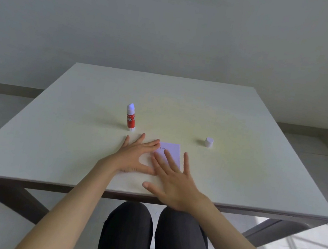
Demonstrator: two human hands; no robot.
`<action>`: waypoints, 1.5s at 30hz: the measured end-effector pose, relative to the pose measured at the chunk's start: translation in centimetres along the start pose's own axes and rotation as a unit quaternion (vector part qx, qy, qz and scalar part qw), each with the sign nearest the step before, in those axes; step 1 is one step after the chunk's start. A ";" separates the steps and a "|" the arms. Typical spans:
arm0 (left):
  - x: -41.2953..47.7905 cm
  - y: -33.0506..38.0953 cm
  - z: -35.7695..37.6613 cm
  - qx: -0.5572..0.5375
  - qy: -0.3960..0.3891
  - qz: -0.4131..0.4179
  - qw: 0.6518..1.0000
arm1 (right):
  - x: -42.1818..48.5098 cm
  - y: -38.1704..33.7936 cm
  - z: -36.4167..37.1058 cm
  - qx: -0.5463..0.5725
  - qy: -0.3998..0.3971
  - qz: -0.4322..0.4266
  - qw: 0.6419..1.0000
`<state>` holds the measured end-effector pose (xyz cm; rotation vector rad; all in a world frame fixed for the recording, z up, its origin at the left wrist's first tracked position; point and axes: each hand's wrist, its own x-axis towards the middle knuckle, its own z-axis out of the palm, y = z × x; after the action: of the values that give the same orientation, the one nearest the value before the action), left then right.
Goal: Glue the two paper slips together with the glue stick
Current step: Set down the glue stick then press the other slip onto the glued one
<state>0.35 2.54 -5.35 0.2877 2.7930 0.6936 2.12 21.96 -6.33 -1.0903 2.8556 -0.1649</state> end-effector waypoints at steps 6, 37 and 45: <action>-0.1 0.0 -0.1 0.008 -0.005 -0.002 1.000 | 0.2 0.9 -1.2 0.016 0.017 0.075 0.997; 0.1 -0.4 0.1 0.005 -0.005 0.010 1.000 | -0.5 0.1 0.0 -0.005 -0.001 -0.013 1.000; -0.2 -0.3 0.0 -0.008 -0.004 0.012 1.000 | 0.4 -0.3 -0.3 -0.007 -0.004 -0.010 1.000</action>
<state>0.52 2.25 -5.47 0.3221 2.7796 0.7185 1.99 21.56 -5.99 -1.1200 2.8434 -0.1414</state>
